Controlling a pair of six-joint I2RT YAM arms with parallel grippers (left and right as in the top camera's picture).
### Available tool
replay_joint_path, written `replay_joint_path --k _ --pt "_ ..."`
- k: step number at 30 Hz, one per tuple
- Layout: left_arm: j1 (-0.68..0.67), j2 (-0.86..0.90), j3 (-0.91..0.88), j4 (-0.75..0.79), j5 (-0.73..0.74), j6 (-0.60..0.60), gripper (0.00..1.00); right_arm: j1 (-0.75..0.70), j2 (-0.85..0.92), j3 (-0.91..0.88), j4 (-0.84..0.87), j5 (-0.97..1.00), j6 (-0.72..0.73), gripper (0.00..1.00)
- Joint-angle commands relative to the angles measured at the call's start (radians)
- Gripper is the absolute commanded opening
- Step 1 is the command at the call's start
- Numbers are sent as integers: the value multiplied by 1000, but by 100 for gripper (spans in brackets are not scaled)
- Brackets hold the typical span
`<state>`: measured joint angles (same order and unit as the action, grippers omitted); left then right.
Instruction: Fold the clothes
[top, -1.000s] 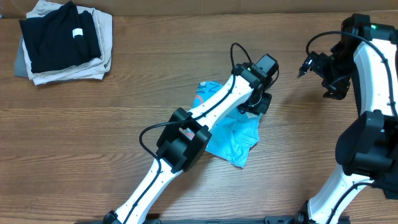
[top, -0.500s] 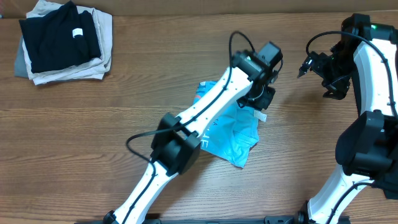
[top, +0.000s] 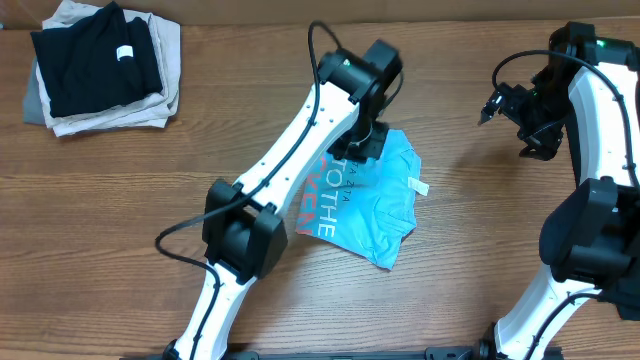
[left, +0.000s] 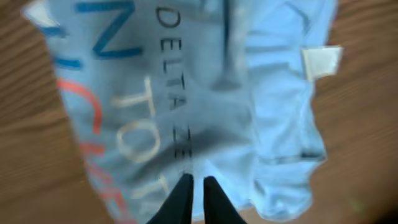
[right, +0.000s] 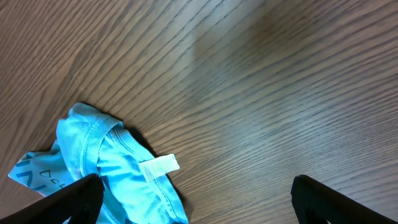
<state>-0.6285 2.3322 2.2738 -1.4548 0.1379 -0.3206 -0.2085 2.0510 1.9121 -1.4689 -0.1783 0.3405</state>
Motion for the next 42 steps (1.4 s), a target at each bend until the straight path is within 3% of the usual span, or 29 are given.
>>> replay_joint_path --k 1,7,13,16,19,23,28,31,33,34,37,42 --pt "-22 19 -134 105 87 -24 9 2 -26 18 1 2 1 100" --pt "-65 19 -323 332 250 -24 8 2 -26 18 1 2 1 100" --pt "-112 19 -335 375 256 -24 11 2 -26 18 1 2 1 100" --pt "-132 19 -335 377 256 -23 12 2 -26 18 1 2 1 100" --pt "-152 19 -335 370 256 -16 4 2 -26 18 1 2 1 100" --pt "-162 9 -306 352 254 -16 4 2 -26 18 1 2 1 100" --pt "-100 -37 -146 187 126 3 9 2 -26 18 1 2 1 100" --pt "-23 -69 -74 93 43 8 19 2 -26 18 1 2 1 100" --pt "43 -87 -51 52 -5 22 66 2 -26 18 1 2 1 100" --pt "74 -91 -50 44 -10 33 96 2 -26 18 1 2 1 100" --pt "169 -86 -62 29 58 61 100 2 -26 18 1 2 1 100" --pt "276 -65 -192 84 388 211 100 2 -26 18 1 2 1 100"
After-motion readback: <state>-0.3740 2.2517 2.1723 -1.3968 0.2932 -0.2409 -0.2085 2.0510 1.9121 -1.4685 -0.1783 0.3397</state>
